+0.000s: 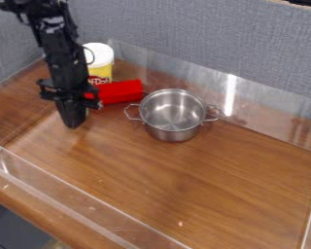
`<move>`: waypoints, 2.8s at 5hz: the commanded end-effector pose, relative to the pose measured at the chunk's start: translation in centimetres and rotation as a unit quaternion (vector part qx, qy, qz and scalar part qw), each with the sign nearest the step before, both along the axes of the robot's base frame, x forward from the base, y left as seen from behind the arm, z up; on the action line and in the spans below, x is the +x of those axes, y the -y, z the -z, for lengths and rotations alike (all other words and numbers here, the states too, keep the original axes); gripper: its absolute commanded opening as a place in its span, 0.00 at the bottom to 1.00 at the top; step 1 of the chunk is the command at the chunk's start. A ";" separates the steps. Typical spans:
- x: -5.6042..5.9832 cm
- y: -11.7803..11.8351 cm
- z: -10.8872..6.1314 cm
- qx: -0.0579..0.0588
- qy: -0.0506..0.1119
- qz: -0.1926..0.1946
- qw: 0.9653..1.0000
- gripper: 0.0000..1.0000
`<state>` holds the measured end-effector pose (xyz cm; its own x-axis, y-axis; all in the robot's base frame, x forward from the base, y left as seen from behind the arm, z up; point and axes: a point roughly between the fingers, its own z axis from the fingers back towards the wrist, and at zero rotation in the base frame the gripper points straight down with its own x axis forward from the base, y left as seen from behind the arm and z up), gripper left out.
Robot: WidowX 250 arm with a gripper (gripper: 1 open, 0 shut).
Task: Put green object to the right side of the table
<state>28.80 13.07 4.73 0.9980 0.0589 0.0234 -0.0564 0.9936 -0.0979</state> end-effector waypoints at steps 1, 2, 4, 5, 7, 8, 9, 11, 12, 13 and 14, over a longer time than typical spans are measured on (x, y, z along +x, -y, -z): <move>0.5 0.9 -4.4 0.017 0.048 0.016 0.999 0.00; 0.2 2.5 -8.7 0.023 0.087 0.030 0.995 0.00; 0.2 3.4 -11.4 0.024 0.119 0.050 0.991 0.00; 0.4 3.0 -10.2 0.023 0.110 0.054 0.992 1.00; 0.8 1.8 -6.8 0.025 0.089 0.053 0.994 1.00; 1.1 1.3 -4.6 0.031 0.074 0.051 0.995 1.00; 1.3 0.9 -2.5 0.039 0.059 0.048 0.996 1.00; 2.0 0.3 0.8 0.050 0.034 0.040 0.997 1.00; 2.3 0.1 2.0 0.052 0.024 0.037 0.998 1.00; 2.6 -0.1 2.7 0.053 0.018 0.036 0.998 0.00; 2.7 -0.1 3.0 0.053 0.017 0.040 0.998 0.00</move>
